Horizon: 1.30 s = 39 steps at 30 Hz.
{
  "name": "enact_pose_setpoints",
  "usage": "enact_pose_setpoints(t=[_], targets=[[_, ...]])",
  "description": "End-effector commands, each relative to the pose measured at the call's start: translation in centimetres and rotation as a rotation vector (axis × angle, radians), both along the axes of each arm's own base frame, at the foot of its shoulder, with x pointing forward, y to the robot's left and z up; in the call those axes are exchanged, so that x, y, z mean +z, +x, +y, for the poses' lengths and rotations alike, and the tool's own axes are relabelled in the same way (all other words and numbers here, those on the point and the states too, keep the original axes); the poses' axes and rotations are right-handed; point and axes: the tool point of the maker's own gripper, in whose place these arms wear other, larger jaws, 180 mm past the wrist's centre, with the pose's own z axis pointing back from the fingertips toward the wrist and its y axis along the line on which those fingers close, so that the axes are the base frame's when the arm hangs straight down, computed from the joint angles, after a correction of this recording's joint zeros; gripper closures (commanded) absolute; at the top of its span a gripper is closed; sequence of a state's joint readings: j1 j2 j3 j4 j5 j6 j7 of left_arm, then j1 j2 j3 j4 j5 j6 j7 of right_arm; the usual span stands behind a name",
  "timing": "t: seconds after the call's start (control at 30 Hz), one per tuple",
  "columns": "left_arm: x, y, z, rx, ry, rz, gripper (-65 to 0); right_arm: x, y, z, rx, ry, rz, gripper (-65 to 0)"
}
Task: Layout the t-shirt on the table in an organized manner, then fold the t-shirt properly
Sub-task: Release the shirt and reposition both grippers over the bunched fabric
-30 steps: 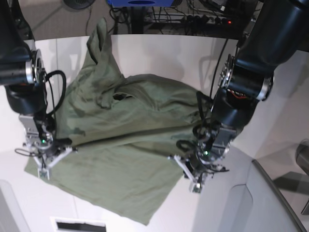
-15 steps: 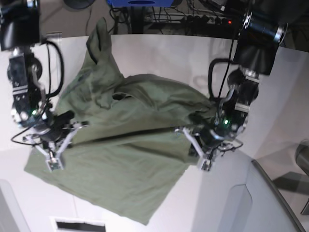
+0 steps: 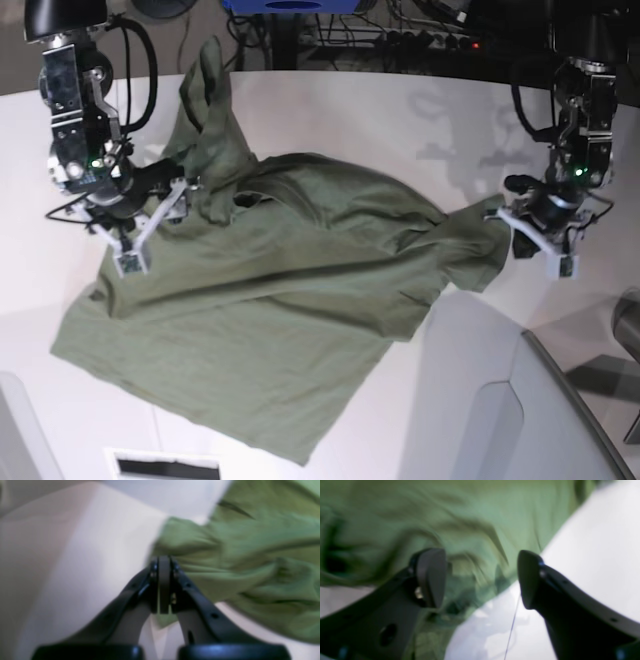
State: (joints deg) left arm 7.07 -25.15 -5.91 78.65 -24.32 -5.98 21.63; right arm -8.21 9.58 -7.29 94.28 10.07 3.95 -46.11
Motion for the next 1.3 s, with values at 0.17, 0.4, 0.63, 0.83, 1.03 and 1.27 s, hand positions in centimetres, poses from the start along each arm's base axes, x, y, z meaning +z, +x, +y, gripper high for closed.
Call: enact_pose_setpoints(t=[0.17,0.4,0.63,0.83,1.03,1.27], targets=[[0.7,-1.2,2.2,0.031,0.008,-0.016,-1.5,-0.5,-0.1,1.2,0.023,0.024,0.002,-36.5],[1.0,-1.6,1.9,-0.037,-0.028,-0.023,-2.5,-0.9,-0.7,2.2,0.021,0.048,0.018,-36.5],[1.1,-1.6,1.8,-0.041,-0.027,-0.025,-2.6,-1.2,-0.7,3.2,0.017,0.074,0.026,-36.5],[1.1,-1.7,1.8,-0.039,-0.027,-0.024,-2.8,-2.1,-1.0,3.3,0.011,0.075,0.055,-36.5],[1.1,-1.6,1.8,-0.039,-0.027,-0.023,-3.1,-3.0,-1.0,4.3,0.008,0.102,0.061,-36.0],[1.2,-1.3,1.4,-0.050,-0.030,-0.026,-26.8,-2.2,-0.8,4.4,0.005,0.106,0.041,0.0]])
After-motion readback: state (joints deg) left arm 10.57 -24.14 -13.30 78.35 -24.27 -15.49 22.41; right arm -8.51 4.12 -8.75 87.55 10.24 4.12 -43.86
